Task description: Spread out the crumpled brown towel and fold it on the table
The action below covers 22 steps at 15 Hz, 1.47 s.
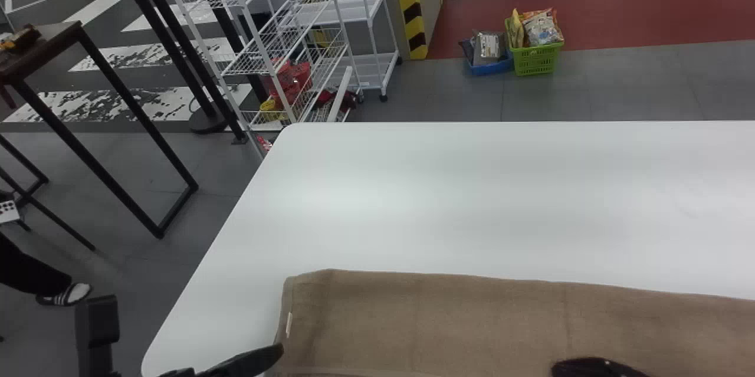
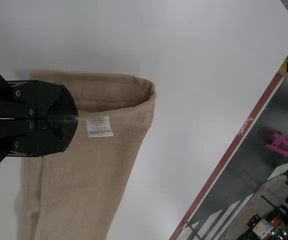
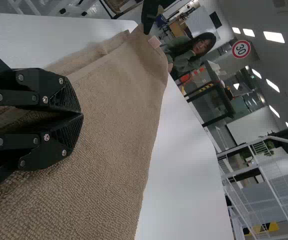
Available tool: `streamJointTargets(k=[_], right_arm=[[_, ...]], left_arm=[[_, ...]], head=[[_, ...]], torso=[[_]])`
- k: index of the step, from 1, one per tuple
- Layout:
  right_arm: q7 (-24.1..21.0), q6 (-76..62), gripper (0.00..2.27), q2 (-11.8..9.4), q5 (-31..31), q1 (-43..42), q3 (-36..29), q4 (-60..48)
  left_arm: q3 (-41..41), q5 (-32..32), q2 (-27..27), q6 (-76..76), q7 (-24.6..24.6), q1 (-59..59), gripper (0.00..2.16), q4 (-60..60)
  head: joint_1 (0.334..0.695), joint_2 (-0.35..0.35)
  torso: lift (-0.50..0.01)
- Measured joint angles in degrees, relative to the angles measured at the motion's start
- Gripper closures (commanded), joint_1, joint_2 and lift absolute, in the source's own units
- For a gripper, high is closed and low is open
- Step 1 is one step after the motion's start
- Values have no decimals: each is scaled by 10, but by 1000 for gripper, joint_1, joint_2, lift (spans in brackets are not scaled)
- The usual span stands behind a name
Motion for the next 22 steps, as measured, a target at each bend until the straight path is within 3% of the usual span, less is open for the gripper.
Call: streamJointTargets(k=[11,17,22], right_arm=[[0,-15,974,-1,-1,-9,-7,19],[0,-14,974,-1,0,-18,-3,28],[0,-19,974,-1,0,-23,-5,33]], left_arm=[[73,18,0,67,-18,-51,1818,-65],[53,-1,0,67,-17,-12,1814,-75],[-6,-68,0,67,-5,5,1808,-72]], head=[[695,350],[695,350],[695,350]], torso=[[-127],[-127],[-127]])
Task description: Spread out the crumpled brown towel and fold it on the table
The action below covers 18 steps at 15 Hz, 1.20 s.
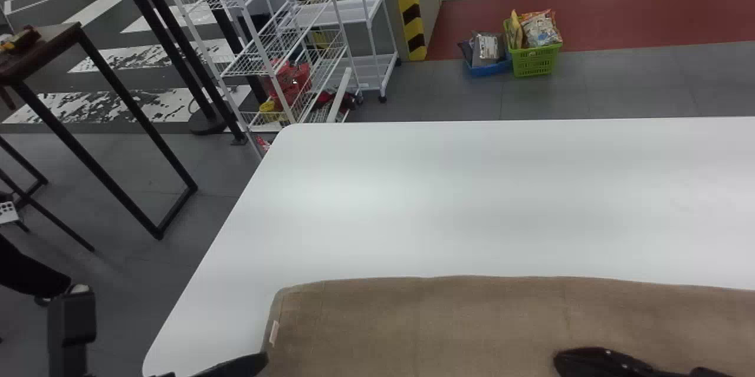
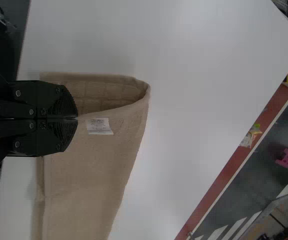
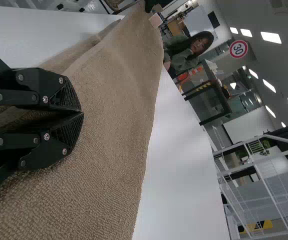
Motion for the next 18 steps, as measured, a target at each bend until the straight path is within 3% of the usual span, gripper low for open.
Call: streamJointTargets(k=[2,3,4,5,6,7,14,16,18], right_arm=[[0,-2,974,0,-5,0,-1,2],[0,-2,964,0,-8,-1,-1,2],[0,-2,441,0,-10,-2,-1,3],[0,-6,-1,0,-16,-2,0,4],[-2,-22,-1,0,-26,0,2,4],[-18,-38,-1,0,-37,5,3,-3],[-9,-18,70,1,-89,49,-25,-102],[-8,-2,299,1,-92,53,-36,-113],[-12,31,346,3,-92,60,-47,-135]], left_arm=[[-24,-32,0,0,5,12,1781,0],[-32,-41,0,0,9,18,1538,1],[-37,-44,0,0,18,22,1261,2],[-42,-46,0,0,29,24,464,4],[-45,-48,0,0,36,24,-1,6],[-47,-50,0,0,39,23,-1,7],[-38,-25,0,0,36,24,60,1],[-26,9,0,0,33,30,80,-5],[-25,44,0,-25,29,46,238,-4]], head=[[695,350],[695,350],[695,350],[695,350],[695,350],[695,350],[695,350],[695,350],[695,350]], torso=[[-127],[-127],[-127],[-127],[-127],[-127],[-127],[-127],[-127]])
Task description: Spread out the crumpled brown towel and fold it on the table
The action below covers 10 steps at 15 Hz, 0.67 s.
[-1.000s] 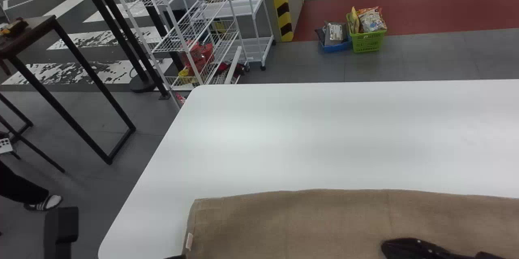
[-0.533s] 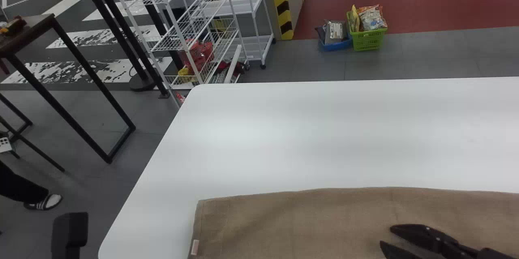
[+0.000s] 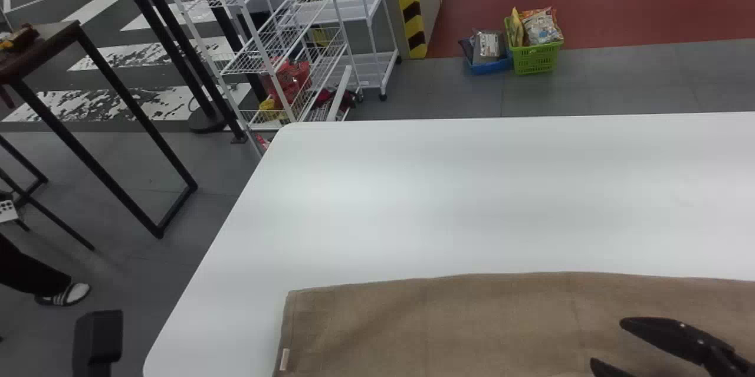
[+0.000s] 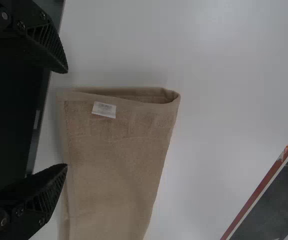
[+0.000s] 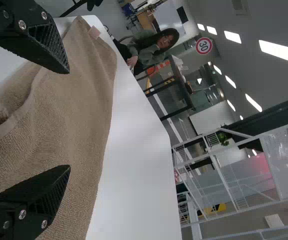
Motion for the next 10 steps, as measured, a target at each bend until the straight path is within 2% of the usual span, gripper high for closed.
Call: streamJointTargets(k=[2,4,5,6,8,9,10], right_arm=[[-1,16,363,5,0,17,-19,-34],[-1,15,738,9,-16,31,-55,-58],[-1,15,1217,10,-29,33,-79,-62],[0,15,1514,10,-40,34,-105,-64],[0,14,1528,11,-55,35,-151,-62],[1,10,1524,12,-60,34,-175,-56],[3,5,1524,12,-64,33,-195,-48]], left_arm=[[-21,9,0,-87,-6,21,397,12],[-42,11,0,-158,-27,31,792,27],[-53,11,0,-182,-34,33,1298,35],[-67,10,0,-205,-32,35,1649,41],[-98,1,0,-238,-9,37,1703,52],[-113,-8,0,-247,-3,37,1703,57],[-126,-20,0,-250,5,37,1703,61]], head=[[695,350],[695,350],[695,334],[695,288],[695,216],[695,140],[695,109]], torso=[[-127],[-127],[-127],[-127],[-127],[-127],[-127]])
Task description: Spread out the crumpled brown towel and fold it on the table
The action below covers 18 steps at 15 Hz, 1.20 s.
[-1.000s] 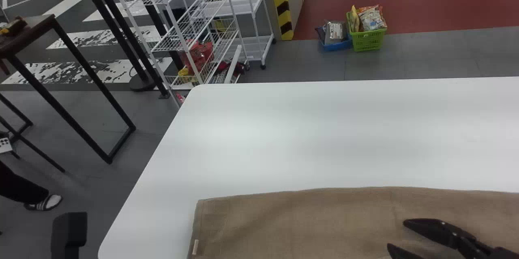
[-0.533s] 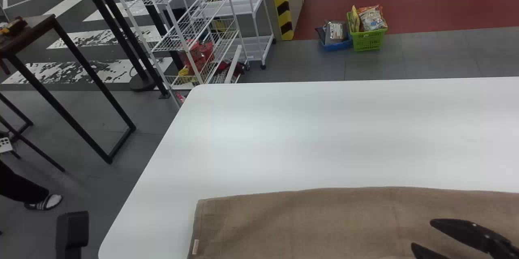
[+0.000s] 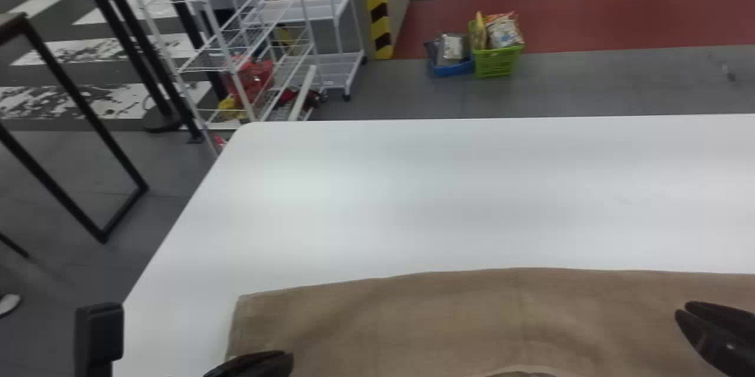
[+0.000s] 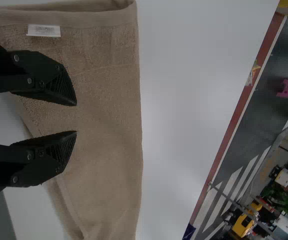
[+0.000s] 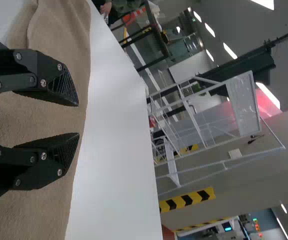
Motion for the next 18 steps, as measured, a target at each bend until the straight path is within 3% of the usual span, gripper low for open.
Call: streamJointTargets(k=[3,7,11,18], right_arm=[[7,-8,1524,-1,-5,-13,-48,36],[9,-16,1524,-7,2,-27,-78,74],[9,-18,1524,-7,4,-27,-86,79],[9,-7,1524,-1,11,-23,-85,72]], left_arm=[[-23,-35,0,-5,33,-1,1703,10],[-29,-58,0,-6,66,5,1703,14],[-41,-72,0,-38,100,-1,1703,36],[-45,-93,0,-51,105,-70,1700,88]], head=[[695,32],[695,2],[695,8],[695,34]], torso=[[-127],[-127],[-127],[-127]])
